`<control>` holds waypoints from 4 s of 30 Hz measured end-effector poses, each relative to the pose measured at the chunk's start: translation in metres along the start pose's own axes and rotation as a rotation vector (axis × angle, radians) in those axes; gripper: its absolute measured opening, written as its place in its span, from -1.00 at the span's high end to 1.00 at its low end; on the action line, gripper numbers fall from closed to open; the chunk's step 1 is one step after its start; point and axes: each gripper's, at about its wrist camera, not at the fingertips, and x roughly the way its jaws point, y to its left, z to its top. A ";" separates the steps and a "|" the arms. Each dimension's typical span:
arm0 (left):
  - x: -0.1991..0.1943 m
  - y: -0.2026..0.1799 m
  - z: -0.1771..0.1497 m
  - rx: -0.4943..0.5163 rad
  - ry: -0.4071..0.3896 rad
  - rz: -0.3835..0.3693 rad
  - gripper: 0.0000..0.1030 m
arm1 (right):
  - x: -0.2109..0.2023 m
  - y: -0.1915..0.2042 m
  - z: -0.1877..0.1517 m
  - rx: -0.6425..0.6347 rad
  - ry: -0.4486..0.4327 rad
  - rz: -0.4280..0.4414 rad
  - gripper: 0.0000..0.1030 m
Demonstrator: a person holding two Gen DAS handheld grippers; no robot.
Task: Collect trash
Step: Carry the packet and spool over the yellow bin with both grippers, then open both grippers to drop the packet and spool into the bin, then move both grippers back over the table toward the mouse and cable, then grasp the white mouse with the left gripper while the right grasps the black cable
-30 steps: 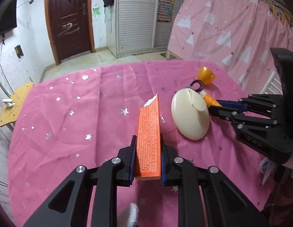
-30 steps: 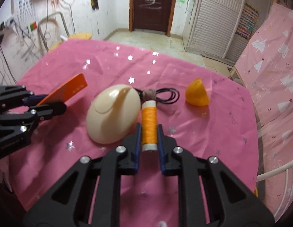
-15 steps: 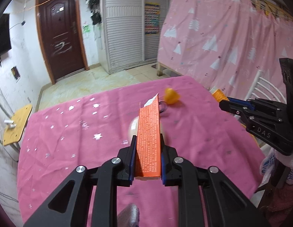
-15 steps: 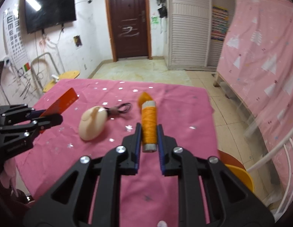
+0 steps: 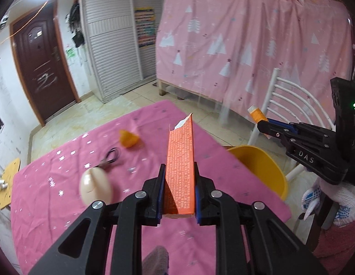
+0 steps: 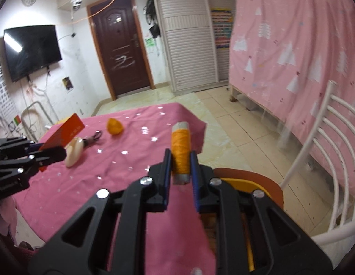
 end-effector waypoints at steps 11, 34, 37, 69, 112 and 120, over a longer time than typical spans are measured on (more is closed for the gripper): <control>0.028 -0.068 0.016 0.080 0.038 -0.044 0.76 | -0.011 -0.054 -0.016 0.080 -0.014 -0.016 0.70; 0.116 -0.143 0.031 0.134 0.153 -0.125 0.76 | -0.004 -0.123 -0.034 0.291 -0.031 -0.063 0.08; 0.121 -0.148 0.030 0.122 0.142 -0.146 0.75 | -0.012 -0.131 -0.035 0.317 -0.057 -0.078 0.08; 0.071 -0.041 0.022 -0.055 0.054 -0.021 -0.16 | 0.020 -0.039 -0.007 0.186 -0.009 0.014 -0.36; 0.091 0.151 -0.035 -0.252 0.156 0.121 -0.03 | 0.140 0.160 0.039 -0.151 0.197 0.176 -0.83; 0.053 0.190 -0.051 -0.342 0.099 0.132 -0.03 | 0.161 0.194 0.040 -0.200 0.257 0.245 -0.83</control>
